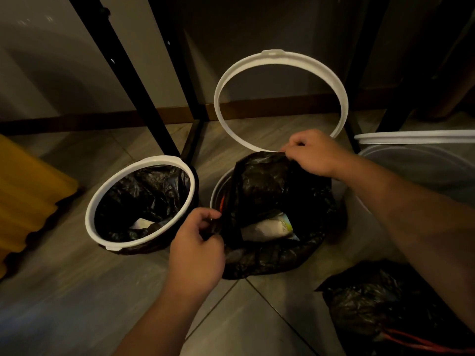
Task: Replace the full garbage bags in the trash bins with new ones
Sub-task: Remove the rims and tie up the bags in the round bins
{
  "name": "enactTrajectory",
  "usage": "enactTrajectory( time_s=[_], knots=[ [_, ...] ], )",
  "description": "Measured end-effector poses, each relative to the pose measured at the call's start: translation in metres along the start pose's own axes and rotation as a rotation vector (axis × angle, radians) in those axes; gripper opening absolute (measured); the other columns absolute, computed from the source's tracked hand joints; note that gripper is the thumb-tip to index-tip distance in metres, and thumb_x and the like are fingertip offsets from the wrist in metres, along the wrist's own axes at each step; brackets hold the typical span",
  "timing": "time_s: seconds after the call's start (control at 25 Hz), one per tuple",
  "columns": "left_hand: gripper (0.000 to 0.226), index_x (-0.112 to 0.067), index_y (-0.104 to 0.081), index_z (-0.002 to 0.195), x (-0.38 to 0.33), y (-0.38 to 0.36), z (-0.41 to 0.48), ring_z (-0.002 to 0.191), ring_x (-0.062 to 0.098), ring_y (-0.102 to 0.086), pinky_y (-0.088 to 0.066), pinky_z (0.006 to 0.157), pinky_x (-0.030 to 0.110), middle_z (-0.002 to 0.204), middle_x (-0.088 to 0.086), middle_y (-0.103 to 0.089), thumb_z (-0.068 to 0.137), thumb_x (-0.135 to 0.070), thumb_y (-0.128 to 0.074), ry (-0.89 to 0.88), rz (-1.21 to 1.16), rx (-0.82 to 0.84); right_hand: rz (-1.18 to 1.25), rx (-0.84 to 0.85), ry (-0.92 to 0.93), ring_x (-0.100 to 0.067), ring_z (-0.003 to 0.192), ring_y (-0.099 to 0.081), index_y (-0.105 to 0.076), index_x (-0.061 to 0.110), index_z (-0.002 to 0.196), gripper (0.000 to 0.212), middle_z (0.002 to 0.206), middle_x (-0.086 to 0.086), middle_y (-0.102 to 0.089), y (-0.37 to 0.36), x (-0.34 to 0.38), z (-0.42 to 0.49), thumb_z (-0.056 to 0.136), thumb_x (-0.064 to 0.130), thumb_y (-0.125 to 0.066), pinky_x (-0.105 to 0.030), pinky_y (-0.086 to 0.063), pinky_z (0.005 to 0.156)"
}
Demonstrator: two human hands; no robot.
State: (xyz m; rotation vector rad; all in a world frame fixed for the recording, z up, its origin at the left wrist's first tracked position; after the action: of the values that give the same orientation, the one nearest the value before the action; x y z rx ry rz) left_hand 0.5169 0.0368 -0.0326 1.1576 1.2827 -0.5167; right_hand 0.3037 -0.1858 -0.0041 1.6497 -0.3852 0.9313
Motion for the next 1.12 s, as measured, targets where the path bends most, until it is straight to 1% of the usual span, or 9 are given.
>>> enactTrajectory(
  time_s=[0.12,0.24,0.32,0.48,0.6,0.76,0.84,0.96,1.12],
  knots=[
    [0.022,-0.036,-0.064,0.091,-0.001,-0.001,0.003,0.061,0.016,-0.063,-0.052,0.057,0.04,0.076,-0.005,-0.07,0.077,-0.02,-0.066,0.065,-0.031,-0.052,0.213,0.008,-0.012,-0.043,0.103,-0.067,-0.07,0.003,0.072,0.042,0.098,-0.022,-0.075,0.004,0.0,0.004,0.064,0.043,-0.062,-0.053,-0.053,0.095],
    [0.038,-0.041,-0.058,0.102,-0.002,0.0,0.012,0.087,0.013,-0.071,-0.06,0.079,0.044,0.095,-0.009,-0.072,0.075,-0.053,-0.081,0.181,-0.018,-0.056,0.151,-0.018,-0.054,-0.036,0.087,-0.068,-0.075,0.018,0.078,0.026,0.082,-0.006,-0.074,0.002,-0.007,0.008,0.083,0.042,-0.064,-0.045,-0.053,0.077],
    [0.046,-0.039,-0.059,0.118,-0.004,-0.002,0.02,0.098,0.011,-0.07,-0.058,0.09,0.042,0.105,-0.012,-0.072,0.081,-0.053,-0.082,0.212,0.052,0.026,-0.023,0.014,-0.064,-0.023,0.094,-0.068,-0.071,0.03,0.094,0.01,0.102,0.004,-0.072,-0.001,-0.011,0.01,0.093,0.026,-0.062,-0.035,-0.053,0.076],
    [0.005,-0.031,-0.076,0.097,-0.007,-0.007,0.032,0.084,0.012,-0.073,-0.057,0.076,0.031,0.085,-0.01,-0.076,0.092,-0.03,-0.077,0.132,0.11,0.064,-0.301,0.094,-0.009,-0.023,0.117,-0.062,-0.058,0.025,0.139,0.055,0.13,-0.001,-0.064,-0.01,-0.008,0.007,0.087,0.012,-0.066,-0.038,-0.053,0.097],
    [0.017,-0.029,-0.071,0.082,-0.01,-0.007,0.032,0.059,0.012,-0.063,-0.05,0.053,0.025,0.073,0.002,-0.071,0.096,-0.019,-0.071,0.079,0.011,0.071,-0.475,0.114,0.052,-0.025,0.11,-0.062,-0.057,0.026,0.141,0.058,0.122,-0.003,-0.066,-0.018,-0.005,0.004,0.085,0.017,-0.068,-0.041,-0.057,0.091],
    [0.024,-0.024,-0.064,0.08,-0.011,0.002,0.026,0.052,0.013,-0.052,-0.043,0.045,0.025,0.064,0.002,-0.061,0.098,-0.008,-0.065,-0.018,0.011,0.053,-0.608,0.185,0.088,-0.026,0.096,-0.062,-0.068,0.03,0.124,0.035,0.107,-0.004,-0.066,-0.024,-0.008,-0.002,0.09,0.021,-0.066,-0.038,-0.055,0.081],
    [0.024,-0.023,-0.063,0.08,-0.009,0.007,0.02,0.053,0.014,-0.051,-0.041,0.046,0.028,0.063,0.001,-0.058,0.098,-0.007,-0.064,-0.04,0.008,0.036,-0.638,0.151,0.127,-0.026,0.095,-0.062,-0.07,0.026,0.096,0.008,0.1,-0.002,-0.063,-0.025,-0.009,-0.003,0.093,0.021,-0.064,-0.037,-0.052,0.077],
    [0.019,-0.032,-0.06,0.09,0.0,0.013,-0.001,0.064,0.008,-0.065,-0.05,0.058,0.028,0.077,-0.005,-0.069,0.091,-0.025,-0.078,-0.003,-0.077,-0.044,-0.595,0.113,0.175,-0.019,0.093,-0.053,-0.06,0.027,0.087,0.012,0.1,0.001,-0.054,-0.023,-0.012,-0.004,0.098,0.023,-0.059,-0.033,-0.041,0.075],
    [0.073,-0.043,-0.049,0.106,0.033,-0.004,-0.046,0.089,0.001,-0.073,-0.058,0.065,0.02,0.099,-0.02,-0.074,0.05,-0.051,-0.095,0.299,-0.3,-0.114,-0.377,0.104,0.129,-0.016,0.08,-0.057,-0.05,0.03,0.092,0.014,0.086,0.004,-0.061,-0.012,-0.012,-0.004,0.105,0.036,-0.049,-0.033,-0.037,0.06]
  ],
)
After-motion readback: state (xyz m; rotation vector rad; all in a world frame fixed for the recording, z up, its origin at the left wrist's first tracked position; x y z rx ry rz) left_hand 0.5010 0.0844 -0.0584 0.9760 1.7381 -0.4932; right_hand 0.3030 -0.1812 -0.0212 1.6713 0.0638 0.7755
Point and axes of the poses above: each hand's wrist, its own z-axis towards the middle knuckle, its own y-axis out of the back of the hand, x = y × z, the point moved 3 cm from there along z, towards the middle knuckle
